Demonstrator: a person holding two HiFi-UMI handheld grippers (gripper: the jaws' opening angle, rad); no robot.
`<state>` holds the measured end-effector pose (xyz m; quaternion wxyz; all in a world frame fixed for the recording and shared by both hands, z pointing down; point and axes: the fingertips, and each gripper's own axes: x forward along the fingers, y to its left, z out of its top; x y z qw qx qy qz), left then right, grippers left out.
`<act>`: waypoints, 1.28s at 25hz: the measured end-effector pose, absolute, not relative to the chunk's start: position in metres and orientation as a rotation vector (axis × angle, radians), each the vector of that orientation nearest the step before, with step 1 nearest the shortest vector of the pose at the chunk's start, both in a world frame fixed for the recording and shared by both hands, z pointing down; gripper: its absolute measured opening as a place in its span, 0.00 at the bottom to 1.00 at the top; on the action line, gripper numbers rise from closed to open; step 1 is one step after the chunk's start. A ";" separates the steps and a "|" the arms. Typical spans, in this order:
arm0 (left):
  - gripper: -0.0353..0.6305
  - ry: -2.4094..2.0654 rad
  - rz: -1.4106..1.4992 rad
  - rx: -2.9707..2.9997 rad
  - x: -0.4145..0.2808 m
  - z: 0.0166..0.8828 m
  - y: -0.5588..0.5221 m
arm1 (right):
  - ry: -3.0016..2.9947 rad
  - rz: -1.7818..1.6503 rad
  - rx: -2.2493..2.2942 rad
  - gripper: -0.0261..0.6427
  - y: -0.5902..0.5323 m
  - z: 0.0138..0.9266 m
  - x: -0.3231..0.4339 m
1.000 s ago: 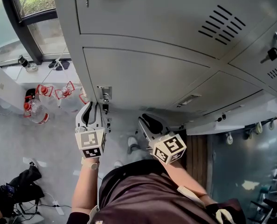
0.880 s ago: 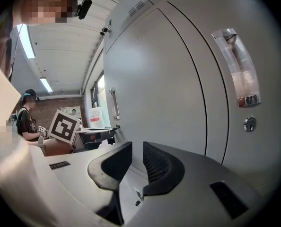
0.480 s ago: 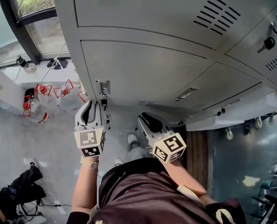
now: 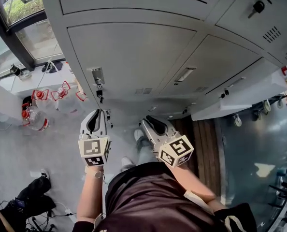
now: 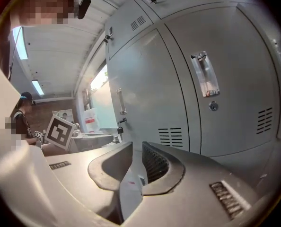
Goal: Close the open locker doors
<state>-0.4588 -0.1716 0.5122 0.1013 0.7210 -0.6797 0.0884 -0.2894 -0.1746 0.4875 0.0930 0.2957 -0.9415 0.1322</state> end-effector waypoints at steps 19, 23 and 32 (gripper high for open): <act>0.08 -1.460 0.324 2.542 -0.245 0.522 -0.182 | -2.631 0.445 1.286 0.10 -0.146 0.499 -0.119; 0.08 -1.368 0.336 2.609 -0.190 0.516 -0.188 | -2.586 0.456 1.373 0.10 -0.147 0.498 -0.068; 0.08 -1.209 0.325 2.754 -0.087 0.492 -0.189 | -2.511 0.462 1.576 0.10 -0.141 0.481 0.033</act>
